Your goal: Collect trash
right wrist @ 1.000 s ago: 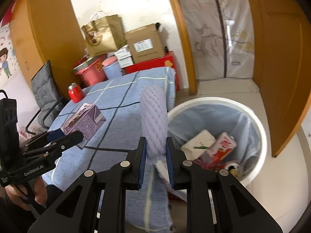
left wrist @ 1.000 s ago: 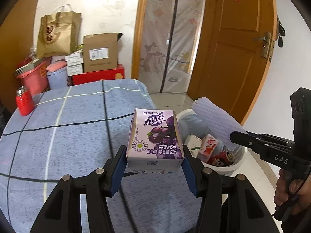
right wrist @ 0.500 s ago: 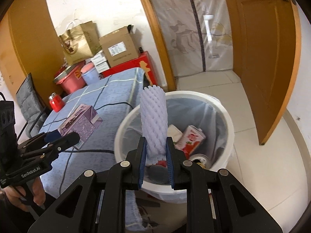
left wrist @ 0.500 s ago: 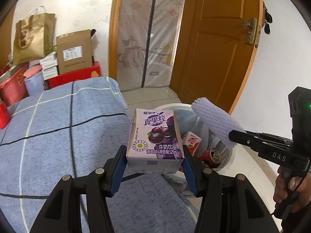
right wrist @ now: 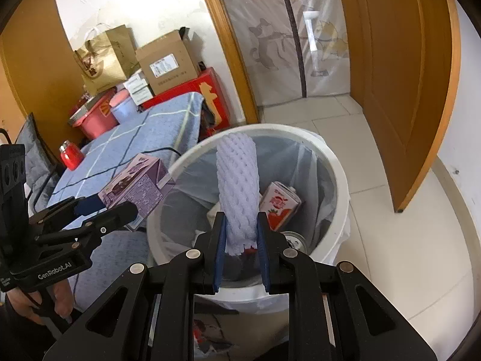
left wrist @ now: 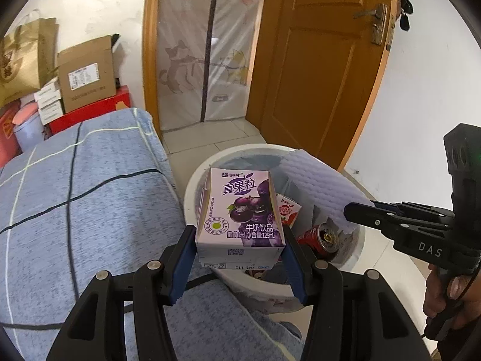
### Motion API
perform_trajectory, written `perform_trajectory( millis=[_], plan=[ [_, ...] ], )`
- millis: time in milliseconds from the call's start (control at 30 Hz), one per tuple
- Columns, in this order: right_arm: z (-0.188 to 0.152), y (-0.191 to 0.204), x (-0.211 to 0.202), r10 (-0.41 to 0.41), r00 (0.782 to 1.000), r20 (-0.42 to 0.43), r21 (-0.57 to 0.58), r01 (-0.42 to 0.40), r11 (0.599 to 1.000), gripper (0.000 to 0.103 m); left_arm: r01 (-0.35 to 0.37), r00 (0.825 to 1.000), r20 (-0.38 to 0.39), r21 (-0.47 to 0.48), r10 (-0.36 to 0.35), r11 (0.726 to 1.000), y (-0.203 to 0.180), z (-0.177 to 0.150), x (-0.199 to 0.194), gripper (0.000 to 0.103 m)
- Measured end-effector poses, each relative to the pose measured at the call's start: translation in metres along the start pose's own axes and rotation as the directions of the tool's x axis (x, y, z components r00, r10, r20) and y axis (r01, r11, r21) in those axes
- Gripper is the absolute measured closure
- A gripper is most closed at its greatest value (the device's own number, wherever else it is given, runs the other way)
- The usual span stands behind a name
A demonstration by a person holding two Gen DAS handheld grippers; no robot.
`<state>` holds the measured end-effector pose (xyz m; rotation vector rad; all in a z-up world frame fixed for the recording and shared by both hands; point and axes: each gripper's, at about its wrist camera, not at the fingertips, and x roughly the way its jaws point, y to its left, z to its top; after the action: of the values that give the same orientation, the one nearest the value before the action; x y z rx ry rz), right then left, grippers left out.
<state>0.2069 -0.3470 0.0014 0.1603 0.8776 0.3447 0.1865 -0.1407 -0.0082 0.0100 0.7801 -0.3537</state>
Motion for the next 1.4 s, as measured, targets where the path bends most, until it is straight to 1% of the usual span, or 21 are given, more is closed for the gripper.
perform_trajectory(
  millis=[233, 333, 367, 500, 633, 967, 1067, 1200, 1400],
  plan=[
    [0.001, -0.006, 0.014, -0.019, 0.999, -0.036, 0.003, 0.019, 1.000, 0.080, 0.002, 1.000, -0.031, 0.000, -0.002, 1.000, -0.001, 0.005, 0.023, 0.048],
    [0.002, -0.005, 0.016, -0.021, 0.999, -0.037, -0.005, 0.021, 1.000, 0.070, 0.001, 0.999, -0.032, -0.005, -0.001, 1.000, 0.000, 0.008, 0.030, 0.048],
    [0.002, -0.005, 0.016, -0.021, 0.999, -0.034, -0.004, 0.021, 1.000, 0.064, 0.000, 1.000, -0.027, -0.004, 0.000, 1.000, 0.000, 0.008, 0.030, 0.048],
    [0.002, -0.002, 0.012, -0.022, 1.000, -0.023, -0.013, 0.022, 1.000, 0.064, 0.006, 1.000, -0.015, -0.022, -0.006, 1.000, 0.003, 0.010, 0.028, 0.048],
    [0.001, 0.001, 0.004, -0.018, 1.000, -0.007, -0.016, 0.018, 1.000, 0.064, 0.001, 1.000, 0.000, -0.036, -0.001, 0.999, 0.008, 0.009, 0.018, 0.048],
    [-0.013, 0.026, -0.032, -0.012, 0.997, 0.073, -0.035, 0.015, 0.999, 0.064, -0.021, 0.999, 0.036, -0.054, 0.023, 0.998, 0.008, -0.007, -0.024, 0.048],
    [-0.019, 0.036, -0.041, -0.017, 0.996, 0.088, -0.053, 0.021, 0.998, 0.064, -0.029, 0.998, 0.052, -0.057, 0.032, 0.998, 0.008, -0.012, -0.040, 0.048],
    [-0.027, 0.047, -0.053, -0.001, 0.995, 0.104, -0.066, 0.008, 0.998, 0.064, -0.036, 0.997, 0.070, -0.062, 0.040, 0.997, 0.006, -0.023, -0.059, 0.048],
    [-0.040, 0.062, -0.064, 0.013, 0.993, 0.114, -0.095, -0.002, 0.995, 0.064, -0.068, 0.994, 0.085, -0.068, 0.073, 0.995, 0.009, -0.039, -0.083, 0.048]
  ],
)
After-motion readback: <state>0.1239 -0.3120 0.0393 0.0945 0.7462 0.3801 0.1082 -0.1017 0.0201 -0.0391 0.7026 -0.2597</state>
